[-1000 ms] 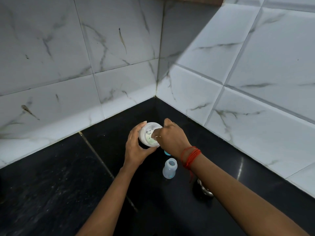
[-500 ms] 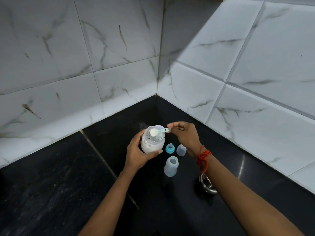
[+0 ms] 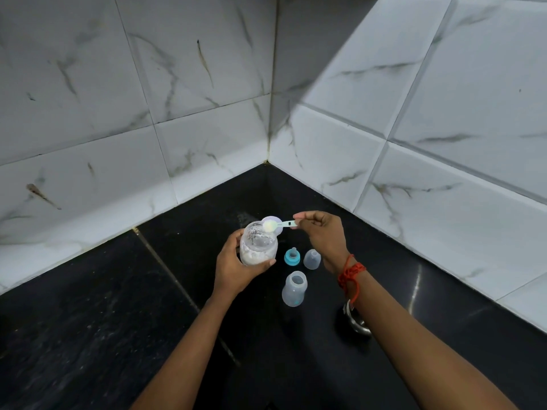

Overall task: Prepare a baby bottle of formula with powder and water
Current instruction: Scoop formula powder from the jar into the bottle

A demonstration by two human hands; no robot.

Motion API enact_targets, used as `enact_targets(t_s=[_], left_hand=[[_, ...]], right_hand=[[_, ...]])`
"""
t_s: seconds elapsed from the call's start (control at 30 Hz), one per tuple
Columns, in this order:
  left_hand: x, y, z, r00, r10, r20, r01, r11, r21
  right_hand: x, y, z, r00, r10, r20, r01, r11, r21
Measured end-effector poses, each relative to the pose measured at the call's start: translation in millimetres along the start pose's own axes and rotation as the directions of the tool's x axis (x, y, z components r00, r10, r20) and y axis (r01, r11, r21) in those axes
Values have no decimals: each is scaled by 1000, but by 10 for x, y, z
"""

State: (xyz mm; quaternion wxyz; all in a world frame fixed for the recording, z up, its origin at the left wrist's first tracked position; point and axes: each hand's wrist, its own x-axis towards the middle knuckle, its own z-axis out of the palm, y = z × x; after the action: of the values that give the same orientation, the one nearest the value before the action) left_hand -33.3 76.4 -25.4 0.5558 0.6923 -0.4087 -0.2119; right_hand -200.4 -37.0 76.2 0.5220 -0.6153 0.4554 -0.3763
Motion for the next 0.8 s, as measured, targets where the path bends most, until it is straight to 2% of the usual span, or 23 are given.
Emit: enact_targets(t_s=[0.27,0.6,0.7,0.8], left_hand=[[209,-435,191,988,-153,-8,153,988,6],[291,-663,306,988,-153,-12,152,988,-39],[188,-656,294,979,-196,-52,195,980,-33],[-68,-595,296,959,-229,-165,228,973,-24]], right_hand=[[57,154,-6,987,119,-108,-115,992,42],[13,320,-186,978,157,-135,-149,987,64],[-19,340,-265,977,165,-136,-158,985,63],[-90,371,-361,978,158,-135,-153,987,50]])
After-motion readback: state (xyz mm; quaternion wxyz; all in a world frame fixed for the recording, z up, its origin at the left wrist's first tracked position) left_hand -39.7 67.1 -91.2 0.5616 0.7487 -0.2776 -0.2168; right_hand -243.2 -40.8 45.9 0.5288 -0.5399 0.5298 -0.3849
